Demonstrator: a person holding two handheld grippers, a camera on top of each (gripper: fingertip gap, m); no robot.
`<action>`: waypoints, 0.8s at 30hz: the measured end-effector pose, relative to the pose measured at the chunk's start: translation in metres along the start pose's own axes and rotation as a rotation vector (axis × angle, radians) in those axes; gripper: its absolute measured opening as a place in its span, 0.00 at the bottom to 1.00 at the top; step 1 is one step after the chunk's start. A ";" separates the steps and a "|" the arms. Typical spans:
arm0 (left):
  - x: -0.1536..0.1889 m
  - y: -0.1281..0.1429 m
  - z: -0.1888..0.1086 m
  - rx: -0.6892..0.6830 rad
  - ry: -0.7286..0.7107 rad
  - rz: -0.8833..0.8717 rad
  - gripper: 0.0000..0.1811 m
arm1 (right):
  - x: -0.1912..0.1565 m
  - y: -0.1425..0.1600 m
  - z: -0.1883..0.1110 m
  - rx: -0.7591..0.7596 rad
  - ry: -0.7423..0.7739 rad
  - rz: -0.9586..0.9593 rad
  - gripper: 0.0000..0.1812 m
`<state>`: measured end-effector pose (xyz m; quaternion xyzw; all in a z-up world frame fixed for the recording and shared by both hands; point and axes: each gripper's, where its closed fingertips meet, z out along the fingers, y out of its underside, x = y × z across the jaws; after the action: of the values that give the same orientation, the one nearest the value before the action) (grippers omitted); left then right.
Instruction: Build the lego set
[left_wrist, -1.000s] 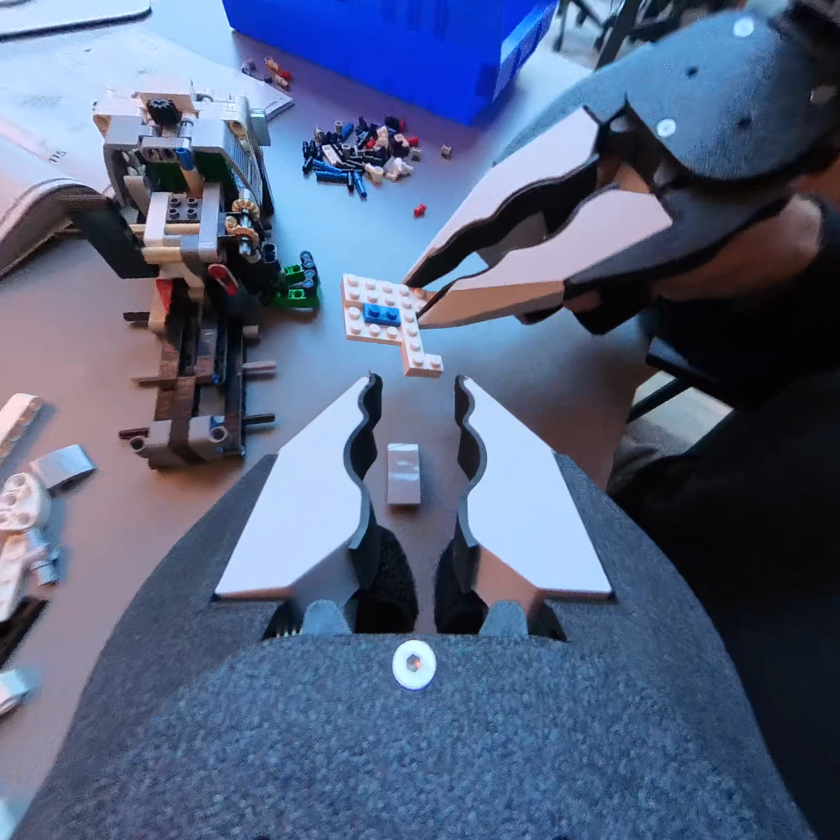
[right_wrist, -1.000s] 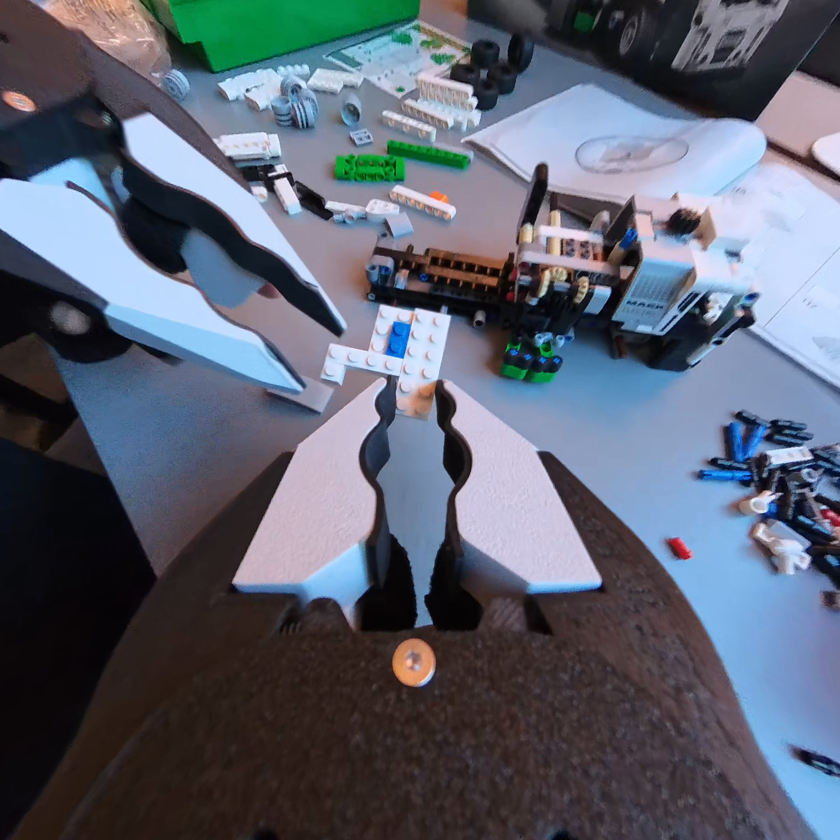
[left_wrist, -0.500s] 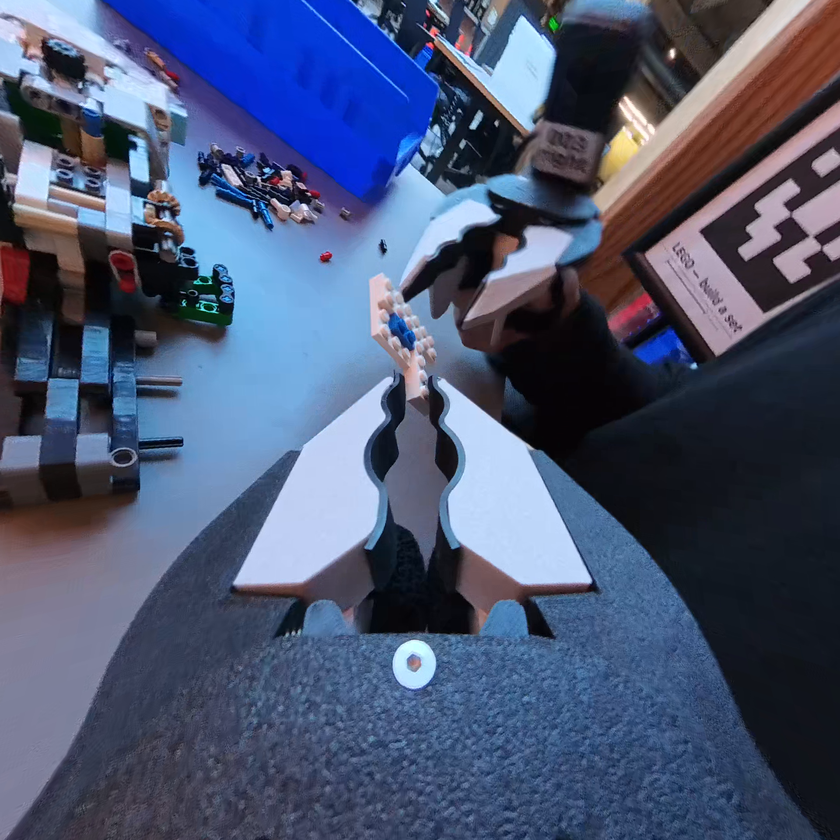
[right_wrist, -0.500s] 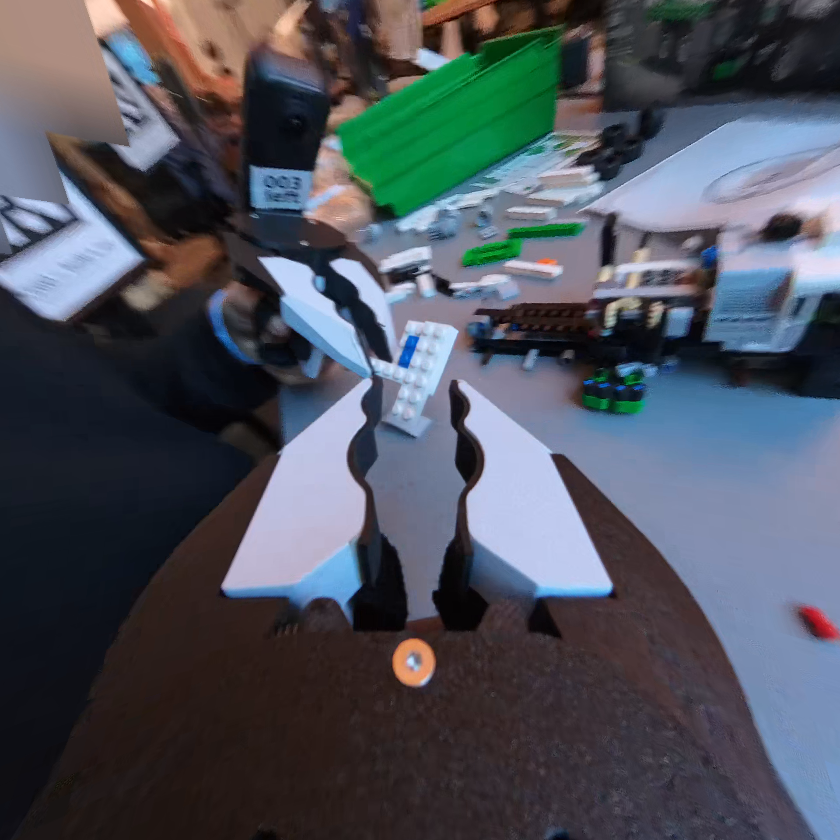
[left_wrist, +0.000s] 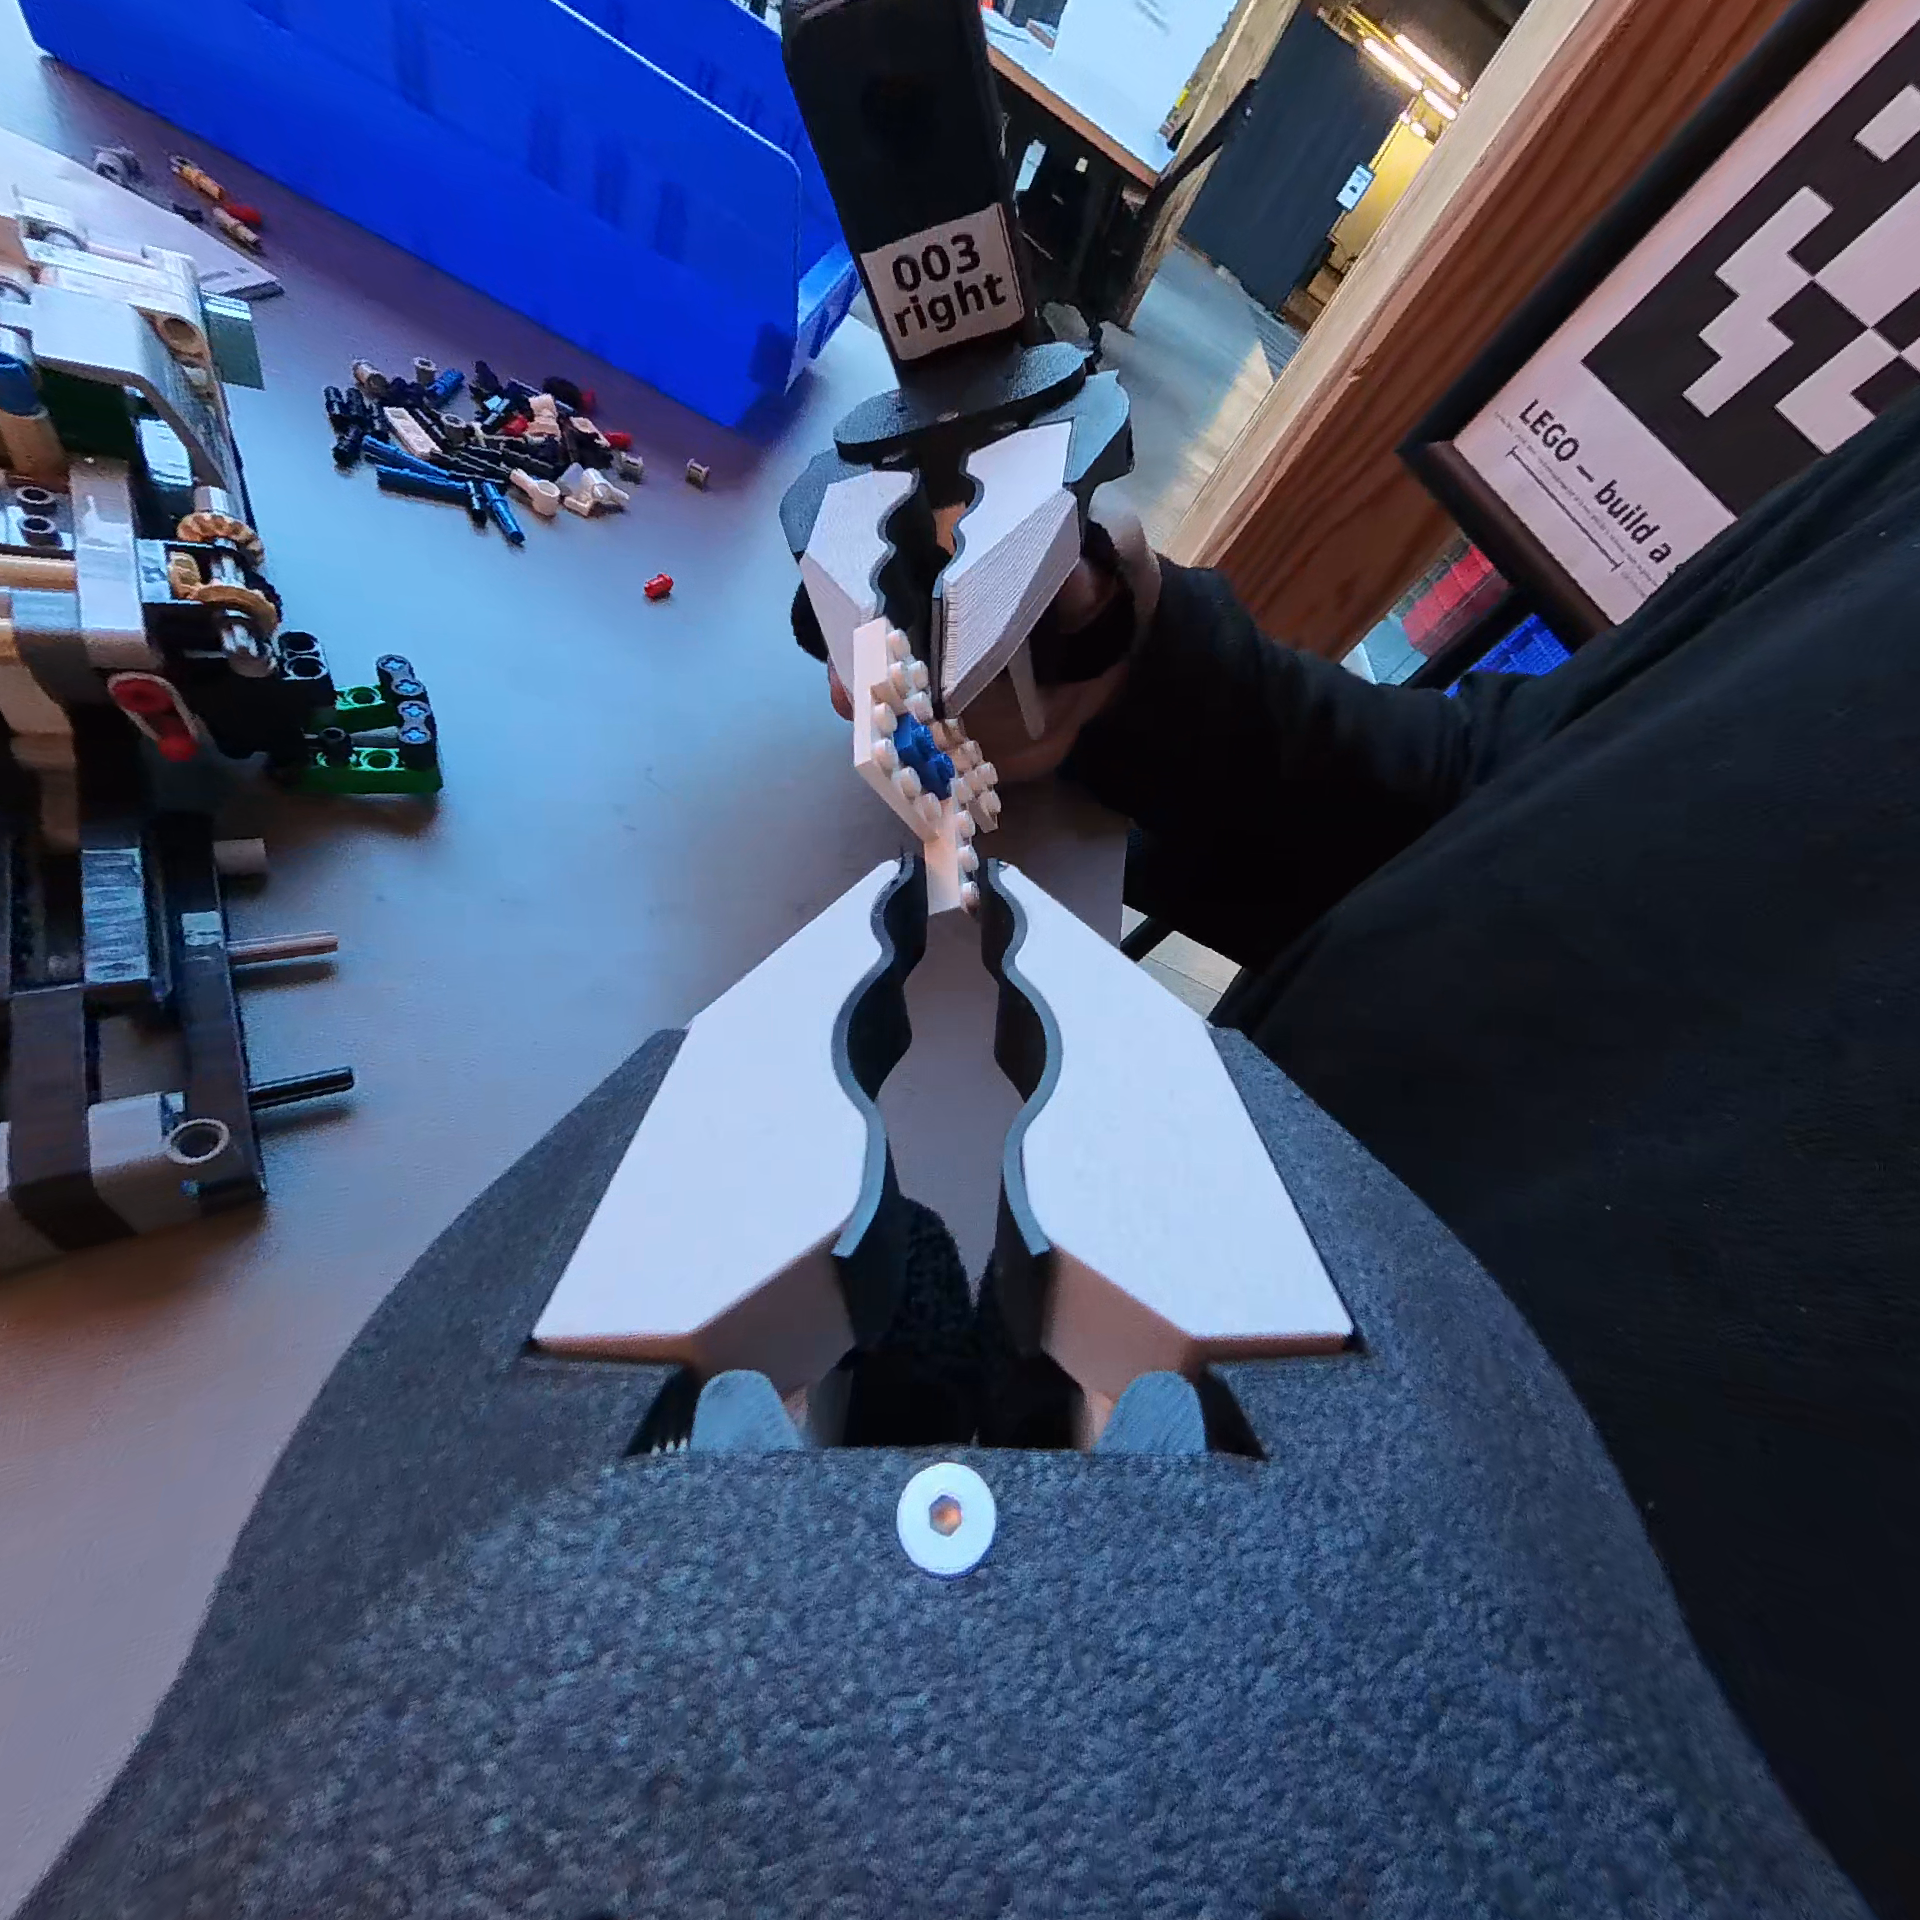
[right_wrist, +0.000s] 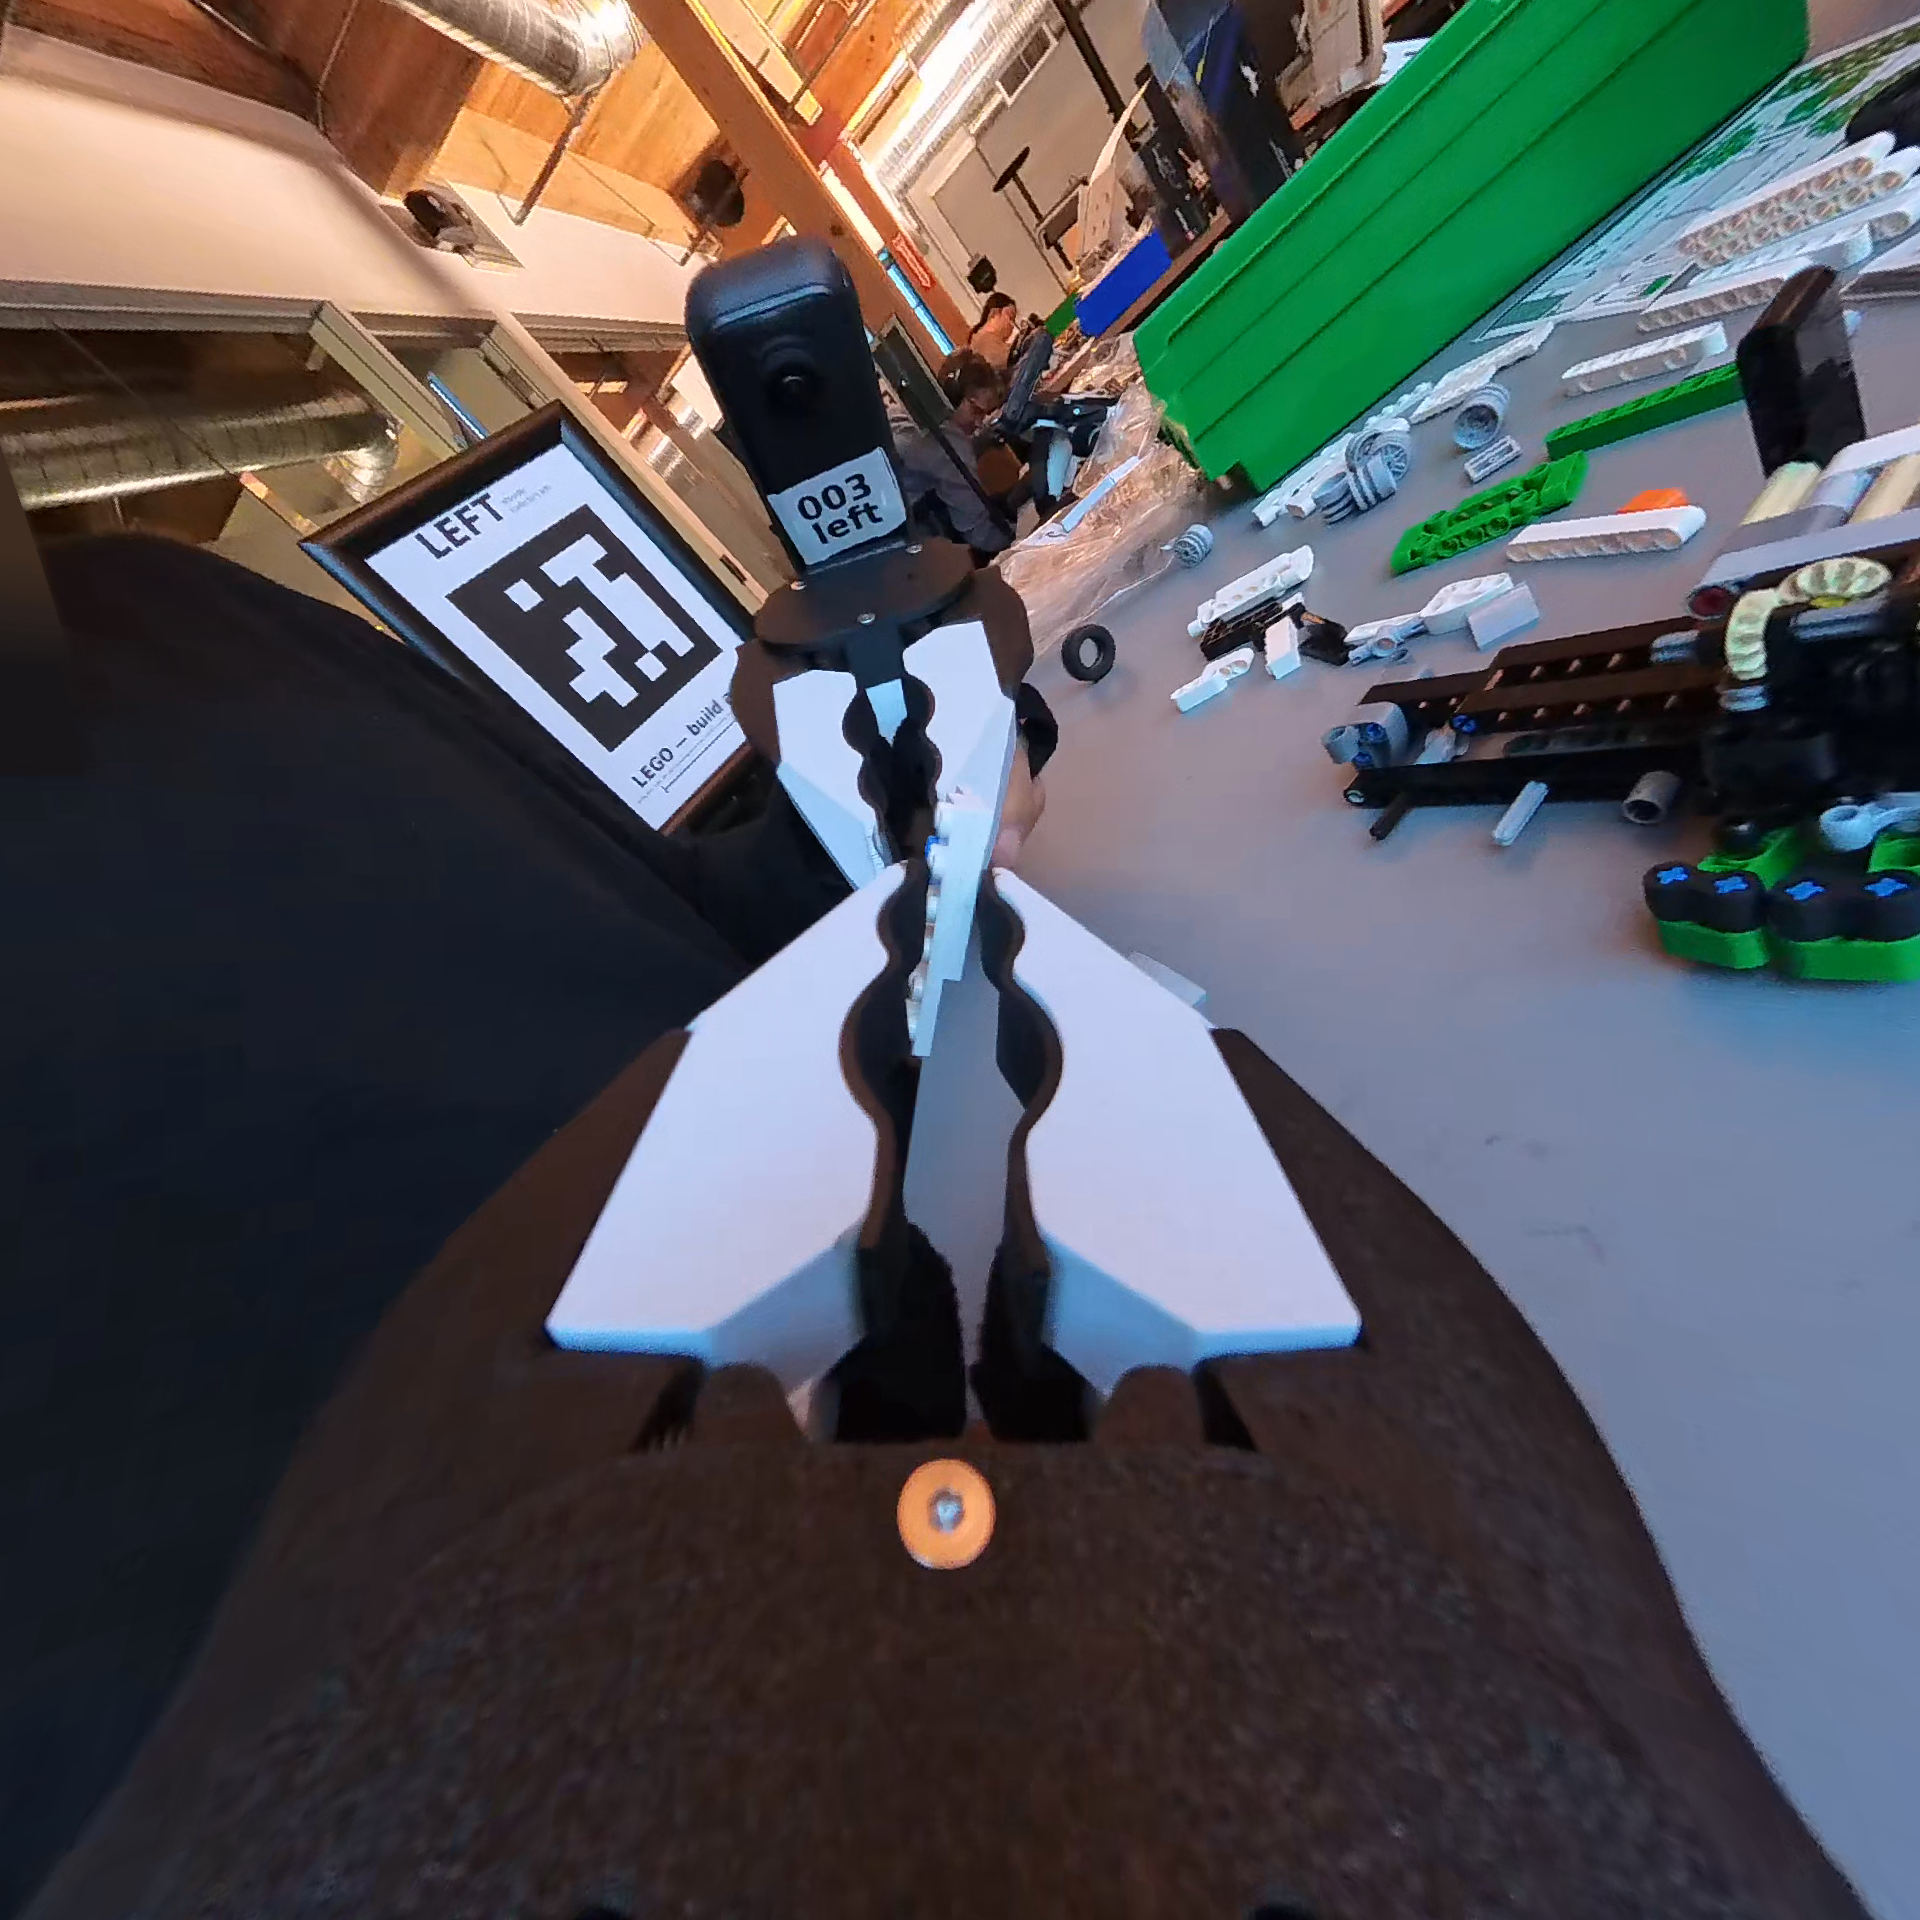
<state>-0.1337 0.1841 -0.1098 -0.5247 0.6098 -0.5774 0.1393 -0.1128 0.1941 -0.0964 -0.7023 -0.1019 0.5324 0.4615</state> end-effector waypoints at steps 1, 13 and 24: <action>0.001 0.000 0.000 0.003 0.002 -0.002 0.05 | 0.000 0.000 0.000 0.004 -0.006 0.004 0.05; 0.005 -0.001 0.002 0.013 -0.008 0.041 0.05 | -0.010 0.008 0.002 -0.035 -0.069 -0.003 0.04; -0.045 0.055 -0.020 -0.276 -0.469 0.222 0.18 | 0.021 0.001 -0.012 0.005 0.138 -0.030 0.04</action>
<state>-0.1572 0.2194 -0.1702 -0.5879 0.6874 -0.3334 0.2660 -0.0948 0.2002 -0.1110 -0.7344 -0.0791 0.4761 0.4772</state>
